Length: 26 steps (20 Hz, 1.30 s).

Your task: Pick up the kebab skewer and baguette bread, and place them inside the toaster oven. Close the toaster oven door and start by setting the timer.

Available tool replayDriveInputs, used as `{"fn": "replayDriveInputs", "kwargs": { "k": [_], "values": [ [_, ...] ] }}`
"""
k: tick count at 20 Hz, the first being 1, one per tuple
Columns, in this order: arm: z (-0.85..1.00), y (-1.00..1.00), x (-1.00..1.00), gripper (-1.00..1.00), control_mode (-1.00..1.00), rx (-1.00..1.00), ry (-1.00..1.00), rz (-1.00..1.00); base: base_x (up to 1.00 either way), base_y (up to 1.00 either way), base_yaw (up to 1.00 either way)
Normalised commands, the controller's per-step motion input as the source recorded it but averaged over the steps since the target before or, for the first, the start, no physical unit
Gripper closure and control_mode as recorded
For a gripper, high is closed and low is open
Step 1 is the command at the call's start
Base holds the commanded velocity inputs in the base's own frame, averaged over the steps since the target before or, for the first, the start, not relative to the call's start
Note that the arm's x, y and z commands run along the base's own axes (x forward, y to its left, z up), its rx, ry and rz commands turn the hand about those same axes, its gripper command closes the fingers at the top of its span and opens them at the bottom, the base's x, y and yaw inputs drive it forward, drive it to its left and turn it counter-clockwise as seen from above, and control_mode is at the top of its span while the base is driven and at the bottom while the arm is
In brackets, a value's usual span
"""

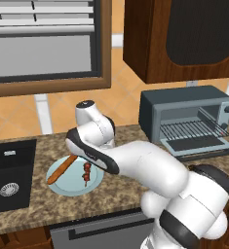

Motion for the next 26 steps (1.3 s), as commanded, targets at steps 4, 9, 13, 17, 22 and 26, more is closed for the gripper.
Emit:
{"fn": "replayDriveInputs", "kwargs": {
  "k": [4, 9, 13, 17, 22, 26],
  "values": [
    [-0.14, 0.65, 0.19, -1.0, -1.0, 0.11, -0.01, -0.04, 0.0, 0.0, 0.0],
    [-0.32, 0.35, 0.37, -1.0, -1.0, 0.01, 0.0, -0.05, 0.0, 0.0, 0.0],
    [-0.33, 0.38, 0.3, -1.0, -1.0, 0.0, 0.0, -0.03, 0.0, 0.0, 0.0],
    [-0.24, 0.47, 0.43, -1.0, -1.0, 0.0, 0.0, -0.03, 0.0, 0.0, 0.0],
    [-0.35, 0.32, 0.29, -1.0, -1.0, 0.0, 0.0, -0.01, 0.0, 0.0, 0.0],
    [-0.44, 0.17, 0.32, -1.0, -1.0, 0.0, 0.0, 0.0, 0.0, 0.0, 0.0]
  ]
}}
